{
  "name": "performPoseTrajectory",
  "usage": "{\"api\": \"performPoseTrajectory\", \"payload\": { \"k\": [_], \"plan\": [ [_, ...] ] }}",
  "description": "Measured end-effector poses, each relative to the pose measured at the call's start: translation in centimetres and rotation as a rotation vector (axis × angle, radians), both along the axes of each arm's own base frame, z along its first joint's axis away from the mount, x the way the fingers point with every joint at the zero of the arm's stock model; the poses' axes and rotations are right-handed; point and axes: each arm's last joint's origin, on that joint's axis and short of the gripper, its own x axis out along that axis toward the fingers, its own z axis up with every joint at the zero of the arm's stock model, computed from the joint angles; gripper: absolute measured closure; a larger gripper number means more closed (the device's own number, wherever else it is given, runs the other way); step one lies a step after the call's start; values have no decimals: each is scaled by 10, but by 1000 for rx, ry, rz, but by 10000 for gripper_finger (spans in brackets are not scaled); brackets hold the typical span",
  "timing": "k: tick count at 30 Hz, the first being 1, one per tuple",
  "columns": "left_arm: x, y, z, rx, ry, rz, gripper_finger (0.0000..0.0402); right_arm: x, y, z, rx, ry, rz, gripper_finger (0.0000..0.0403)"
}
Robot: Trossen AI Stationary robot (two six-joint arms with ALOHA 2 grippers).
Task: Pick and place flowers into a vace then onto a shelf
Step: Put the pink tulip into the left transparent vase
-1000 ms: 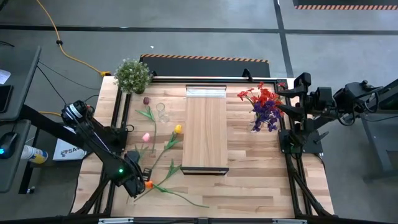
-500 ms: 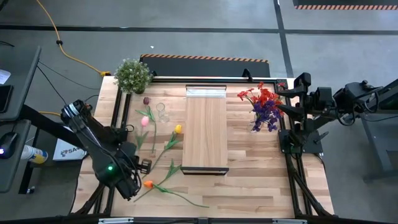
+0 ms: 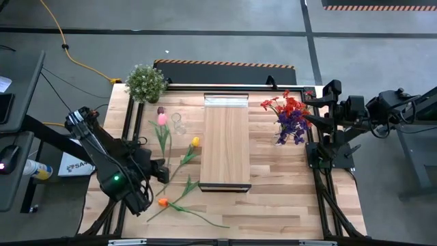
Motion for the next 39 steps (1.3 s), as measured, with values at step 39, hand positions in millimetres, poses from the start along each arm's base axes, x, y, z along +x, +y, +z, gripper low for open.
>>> {"api": "performPoseTrajectory", "payload": {
  "k": [39],
  "plan": [
    [-28,112,76,742,-168,93,381,0,0,0,-2,0,-1,222]
  ]
}}
